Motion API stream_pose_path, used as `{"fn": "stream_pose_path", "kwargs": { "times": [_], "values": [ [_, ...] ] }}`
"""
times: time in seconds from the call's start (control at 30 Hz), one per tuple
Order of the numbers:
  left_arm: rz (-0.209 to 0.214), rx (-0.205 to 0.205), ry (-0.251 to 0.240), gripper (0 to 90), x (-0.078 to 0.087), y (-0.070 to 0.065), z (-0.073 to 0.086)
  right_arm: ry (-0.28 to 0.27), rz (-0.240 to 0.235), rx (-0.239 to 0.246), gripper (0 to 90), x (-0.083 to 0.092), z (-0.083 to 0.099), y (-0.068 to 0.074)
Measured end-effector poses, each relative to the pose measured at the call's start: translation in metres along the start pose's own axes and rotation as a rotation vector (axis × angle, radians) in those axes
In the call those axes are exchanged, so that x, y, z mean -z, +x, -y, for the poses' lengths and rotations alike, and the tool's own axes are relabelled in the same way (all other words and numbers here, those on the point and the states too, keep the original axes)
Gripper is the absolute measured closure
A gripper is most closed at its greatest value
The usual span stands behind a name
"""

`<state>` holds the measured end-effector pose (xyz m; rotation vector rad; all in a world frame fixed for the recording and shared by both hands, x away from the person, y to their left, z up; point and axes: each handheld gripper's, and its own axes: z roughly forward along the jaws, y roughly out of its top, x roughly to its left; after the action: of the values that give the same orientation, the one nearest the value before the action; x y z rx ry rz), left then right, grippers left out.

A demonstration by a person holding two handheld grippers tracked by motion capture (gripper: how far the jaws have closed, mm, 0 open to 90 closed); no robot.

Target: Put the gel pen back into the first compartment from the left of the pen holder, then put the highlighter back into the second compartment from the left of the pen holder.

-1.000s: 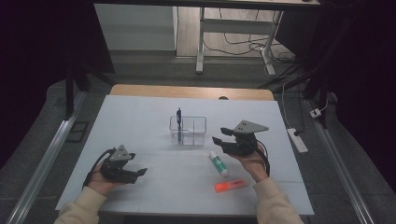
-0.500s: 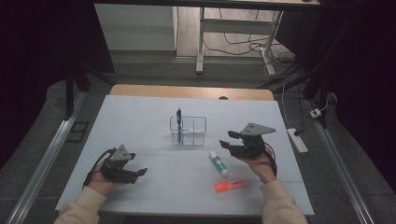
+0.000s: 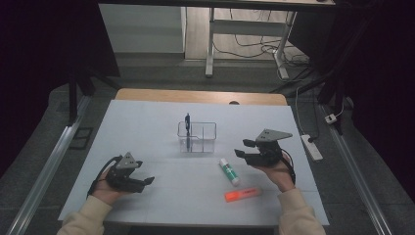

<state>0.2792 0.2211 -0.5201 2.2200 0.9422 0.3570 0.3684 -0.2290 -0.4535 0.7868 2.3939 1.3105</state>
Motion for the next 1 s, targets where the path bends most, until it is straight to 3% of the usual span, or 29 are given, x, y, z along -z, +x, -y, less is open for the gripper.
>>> {"fn": "stream_pose_path", "kwargs": {
  "times": [0.57,1.0],
  "values": [
    [-0.003,-0.002,-0.001,22.7,0.000,0.000,-0.001,0.052,-0.005,0.005,43.8,0.001,-0.001,-0.002],
    [-0.001,0.000,-0.003,22.6,0.000,0.000,-0.001,0.142,-0.015,0.021,42.8,-0.010,0.001,0.001]
  ]
}}
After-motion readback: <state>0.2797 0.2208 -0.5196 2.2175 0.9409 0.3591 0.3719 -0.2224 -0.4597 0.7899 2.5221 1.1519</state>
